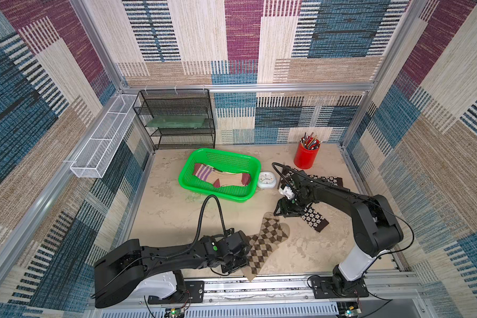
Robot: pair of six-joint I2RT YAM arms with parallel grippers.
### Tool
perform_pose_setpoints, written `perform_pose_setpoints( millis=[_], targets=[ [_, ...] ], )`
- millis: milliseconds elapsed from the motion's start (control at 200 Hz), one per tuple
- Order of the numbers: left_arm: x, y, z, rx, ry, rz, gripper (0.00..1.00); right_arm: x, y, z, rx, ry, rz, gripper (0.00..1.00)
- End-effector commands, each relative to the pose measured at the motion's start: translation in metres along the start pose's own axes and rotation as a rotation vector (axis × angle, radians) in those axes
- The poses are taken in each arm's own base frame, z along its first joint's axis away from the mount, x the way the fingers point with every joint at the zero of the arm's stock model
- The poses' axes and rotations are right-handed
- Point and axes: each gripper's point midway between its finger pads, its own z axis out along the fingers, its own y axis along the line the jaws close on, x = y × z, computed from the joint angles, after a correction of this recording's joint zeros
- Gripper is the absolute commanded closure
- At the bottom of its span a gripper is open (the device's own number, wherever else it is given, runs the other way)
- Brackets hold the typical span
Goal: Place the socks together as a pair
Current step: Flatten out the sock.
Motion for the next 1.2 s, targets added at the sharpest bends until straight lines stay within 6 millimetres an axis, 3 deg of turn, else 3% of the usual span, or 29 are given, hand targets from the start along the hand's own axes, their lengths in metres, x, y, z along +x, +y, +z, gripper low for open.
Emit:
perform_pose_setpoints(
  millis=[0, 55, 160, 315, 526, 671, 811, 926, 1197],
  targets=[
    [-0.008, 0.038, -0.003, -0.126, -0.057, -0.041, 0.76, 0.001, 0.003, 0.007, -0.033, -0.001, -0.037, 0.41],
    [-0.011, 0.038, -0.008, -0.12, -0.079, -0.043, 0.84, 0.001, 0.0, 0.01, -0.027, -0.002, -0.036, 0.41],
    [-0.013, 0.036, -0.013, -0.099, -0.089, -0.041, 0.88, -0.003, -0.005, 0.016, -0.024, -0.014, -0.033, 0.44],
    [-0.017, 0.024, -0.024, -0.061, -0.112, -0.019, 0.88, -0.011, 0.01, 0.018, -0.092, -0.028, -0.054, 0.55],
    [-0.02, 0.009, -0.037, -0.013, -0.134, -0.005, 0.88, 0.007, 0.022, 0.028, -0.17, 0.02, -0.076, 0.63],
    [-0.023, 0.006, -0.046, -0.005, -0.152, 0.0, 0.89, 0.006, 0.022, 0.033, -0.159, 0.018, -0.066, 0.8],
    [-0.025, 0.007, -0.056, 0.012, -0.173, -0.006, 0.89, -0.006, 0.023, 0.016, -0.14, -0.047, -0.062, 0.94],
    [-0.029, 0.004, -0.07, 0.039, -0.202, -0.005, 0.9, -0.006, 0.032, -0.002, -0.142, -0.085, -0.078, 1.0],
    [-0.04, 0.0, -0.112, 0.08, -0.259, 0.012, 0.9, 0.027, 0.05, -0.051, -0.134, -0.151, -0.025, 1.0]
  ],
)
